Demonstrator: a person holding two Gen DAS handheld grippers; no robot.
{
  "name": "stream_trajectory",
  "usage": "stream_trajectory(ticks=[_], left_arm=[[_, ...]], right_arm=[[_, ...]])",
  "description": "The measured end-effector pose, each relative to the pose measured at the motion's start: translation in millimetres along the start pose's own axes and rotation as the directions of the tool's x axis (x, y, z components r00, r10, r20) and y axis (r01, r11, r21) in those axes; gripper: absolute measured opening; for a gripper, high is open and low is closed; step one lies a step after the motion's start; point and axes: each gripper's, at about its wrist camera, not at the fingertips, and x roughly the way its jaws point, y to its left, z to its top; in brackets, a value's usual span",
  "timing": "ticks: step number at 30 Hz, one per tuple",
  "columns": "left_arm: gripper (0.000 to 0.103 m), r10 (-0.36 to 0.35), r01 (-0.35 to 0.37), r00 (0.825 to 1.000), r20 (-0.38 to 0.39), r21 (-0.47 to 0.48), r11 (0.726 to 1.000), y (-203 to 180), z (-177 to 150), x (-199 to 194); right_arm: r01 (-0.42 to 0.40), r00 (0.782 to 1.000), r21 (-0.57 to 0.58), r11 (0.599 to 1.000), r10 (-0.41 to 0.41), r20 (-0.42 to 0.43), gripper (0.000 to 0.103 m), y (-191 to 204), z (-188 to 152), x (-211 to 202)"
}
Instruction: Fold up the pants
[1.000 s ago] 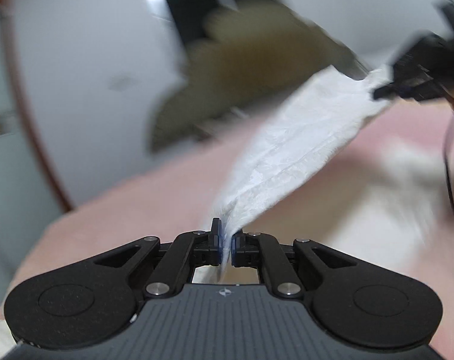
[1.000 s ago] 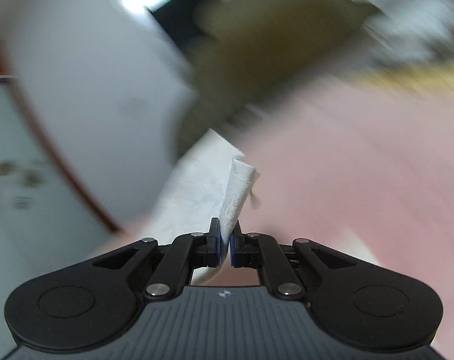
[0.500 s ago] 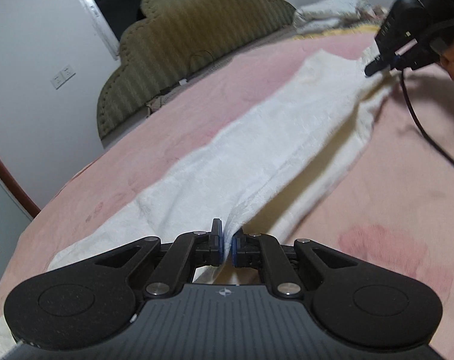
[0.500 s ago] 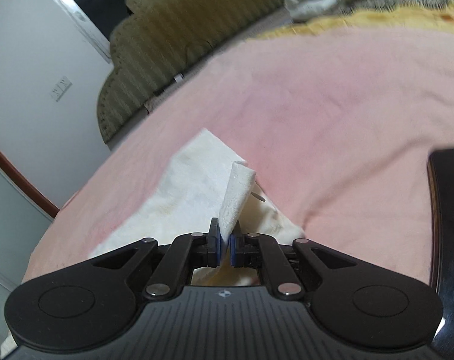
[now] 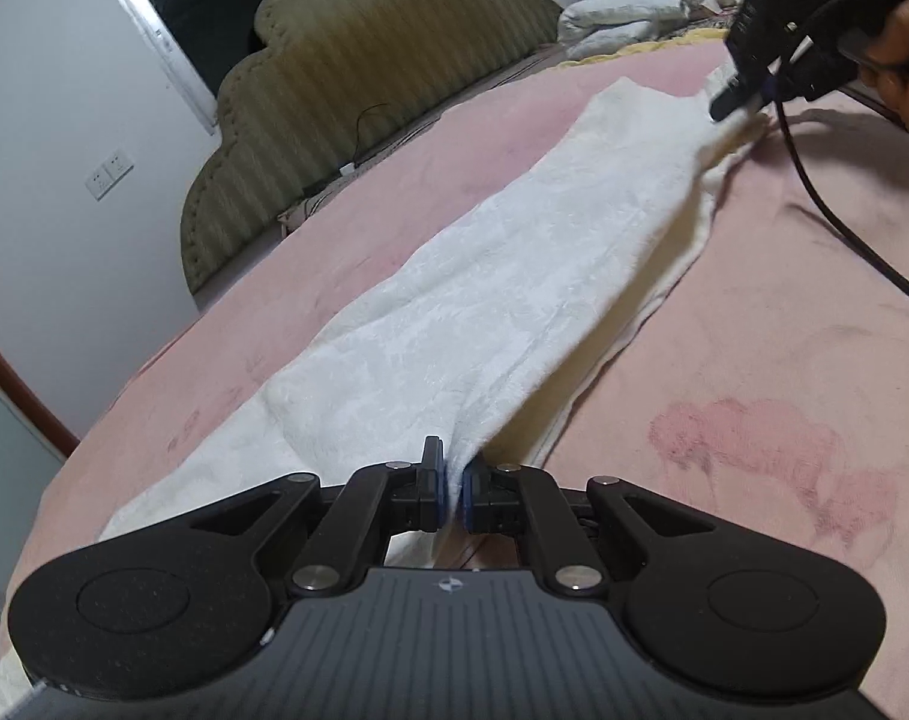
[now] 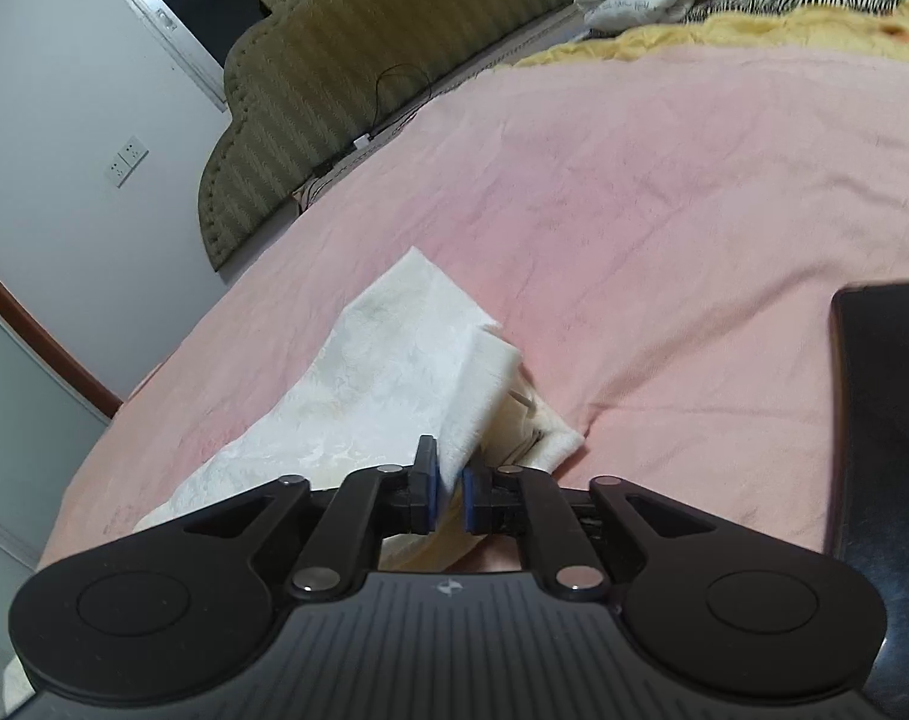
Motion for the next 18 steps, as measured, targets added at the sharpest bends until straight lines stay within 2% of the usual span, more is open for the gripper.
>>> stream_trajectory(ticks=[2, 4, 5, 6, 8, 10, 12, 13, 15, 16, 17, 18], left_arm=[[0.012, -0.03, 0.029, 1.0, -0.01, -0.033, 0.999, 8, 1, 0], [0.012, -0.06, 0.059, 0.998, -0.015, -0.067, 0.996, 16, 2, -1], [0.012, -0.069, 0.068, 0.997, -0.014, -0.08, 0.994, 18, 3, -1], [0.012, -0.076, 0.074, 0.997, -0.016, -0.089, 0.993, 20, 4, -2], [0.012, -0.078, 0.076, 0.997, -0.018, -0.093, 0.993, 20, 4, -1], [0.012, -0.066, 0.064, 0.998, -0.019, -0.076, 0.995, 15, 4, 0], [0.012, -0.054, 0.053, 0.998, -0.017, -0.06, 0.997, 12, 4, -1], [0.011, -0.053, 0.052, 0.998, -0.017, -0.053, 0.997, 11, 4, -2], [0.016, -0.064, 0.063, 0.998, -0.019, -0.038, 0.997, 11, 3, -4], [0.02, -0.078, 0.078, 0.997, -0.018, -0.032, 0.996, 12, 3, -6], [0.021, -0.096, 0.096, 0.995, -0.016, -0.03, 0.995, 15, 4, -9], [0.023, -0.121, 0.121, 0.993, -0.01, -0.041, 0.992, 20, 4, -13]], right_arm=[[0.103, 0.989, -0.035, 0.994, -0.099, 0.109, 0.021, 9, 3, -13], [0.212, 0.951, -0.078, 0.974, -0.188, 0.247, 0.025, 22, 7, -24], [0.233, 0.935, -0.111, 0.966, -0.191, 0.299, 0.025, 30, 10, -26], [0.22, 0.938, -0.15, 0.964, -0.167, 0.303, 0.025, 37, 14, -22], [0.136, 0.97, -0.243, 0.96, -0.079, 0.23, 0.025, 54, 23, -5], [0.021, 0.996, -0.306, 0.952, 0.008, 0.093, 0.025, 68, 28, 25], [-0.057, 0.998, -0.283, 0.957, 0.046, -0.045, 0.025, 70, 31, 63], [-0.058, 0.995, -0.258, 0.964, 0.036, -0.09, 0.025, 67, 32, 82], [-0.022, 0.994, -0.201, 0.979, -0.001, -0.112, 0.024, 55, 39, 105], [-0.025, 0.996, -0.156, 0.987, 0.01, -0.092, 0.024, 51, 43, 102], [0.022, 0.998, -0.148, 0.989, -0.031, -0.058, 0.025, 53, 45, 94], [0.059, 0.998, -0.188, 0.981, -0.063, -0.015, 0.025, 60, 44, 83]])
